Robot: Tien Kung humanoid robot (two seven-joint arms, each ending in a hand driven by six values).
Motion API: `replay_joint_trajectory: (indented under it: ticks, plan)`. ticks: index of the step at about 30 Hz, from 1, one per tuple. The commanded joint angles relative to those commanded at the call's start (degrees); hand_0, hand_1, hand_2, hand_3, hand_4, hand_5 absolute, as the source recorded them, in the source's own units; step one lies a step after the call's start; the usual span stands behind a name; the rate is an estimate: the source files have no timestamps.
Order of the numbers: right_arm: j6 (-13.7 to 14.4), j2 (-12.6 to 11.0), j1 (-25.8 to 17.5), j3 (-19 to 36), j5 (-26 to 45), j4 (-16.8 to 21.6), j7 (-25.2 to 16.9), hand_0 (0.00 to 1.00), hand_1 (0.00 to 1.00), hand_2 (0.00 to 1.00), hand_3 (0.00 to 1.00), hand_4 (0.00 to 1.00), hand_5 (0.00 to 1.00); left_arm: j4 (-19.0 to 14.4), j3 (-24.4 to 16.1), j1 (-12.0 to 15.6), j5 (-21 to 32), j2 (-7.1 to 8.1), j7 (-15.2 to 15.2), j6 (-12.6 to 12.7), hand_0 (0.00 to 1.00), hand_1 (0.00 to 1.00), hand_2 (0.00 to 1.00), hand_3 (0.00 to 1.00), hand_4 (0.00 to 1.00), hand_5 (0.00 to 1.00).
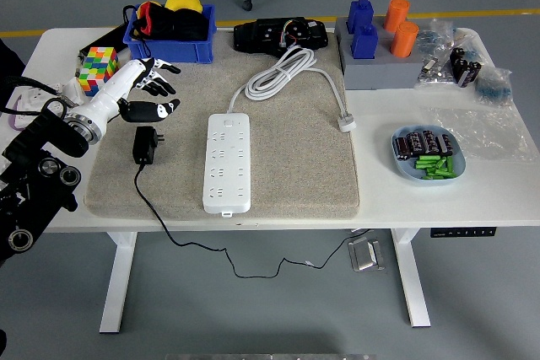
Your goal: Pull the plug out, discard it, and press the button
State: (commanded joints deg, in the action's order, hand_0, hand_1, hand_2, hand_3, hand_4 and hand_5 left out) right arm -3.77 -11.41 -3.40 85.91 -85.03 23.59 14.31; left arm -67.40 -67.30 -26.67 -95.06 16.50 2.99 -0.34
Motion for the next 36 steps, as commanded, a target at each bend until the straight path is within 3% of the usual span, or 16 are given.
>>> replay_joint_trajectory:
  ticks: [1,6,7,36]
  plan:
    - [0.02,0.01,0.02,0.06,0.01,0.02,-0.01,0.767,0.729,0.724,0.713,0.883,0.658,-0.2,-0.64,0.4,-0.26,-0.17,-0.2,0.06,0.917,0.947,0.87,0.908,0.894,0.319]
    - [-0.02,0.06,0.1,0.13,-0.01,0.01,0.0,0.767,0.729,0.724,0.713,0.883,0.658,-0.93,-3.1,1.54,-1.03,-0.72,-0.22,-0.06,0.917,0.947,0.87,0.908,0.894,0.319]
    - [-0.02,0.05,0.12,0.09,0.04,0.05,-0.01,0.767,0.729,0.724,0.713,0.883,0.658,-1.03,-3.32,1.62,-1.08,-0.72,-0.06,-0.24,0.932,0.955,0.889,0.93,0.935,0.387]
    - [-0.04,-0.09,0.33,-0.46,0.15,0.03,-0.01,0.767,0.729,0.724,0.713,0.883,0.658,-1.33,-4.67,1.86,-1.85,-0.79,1.29,-1.21,0.914,0.916,0.862,0.918,0.922,0.348]
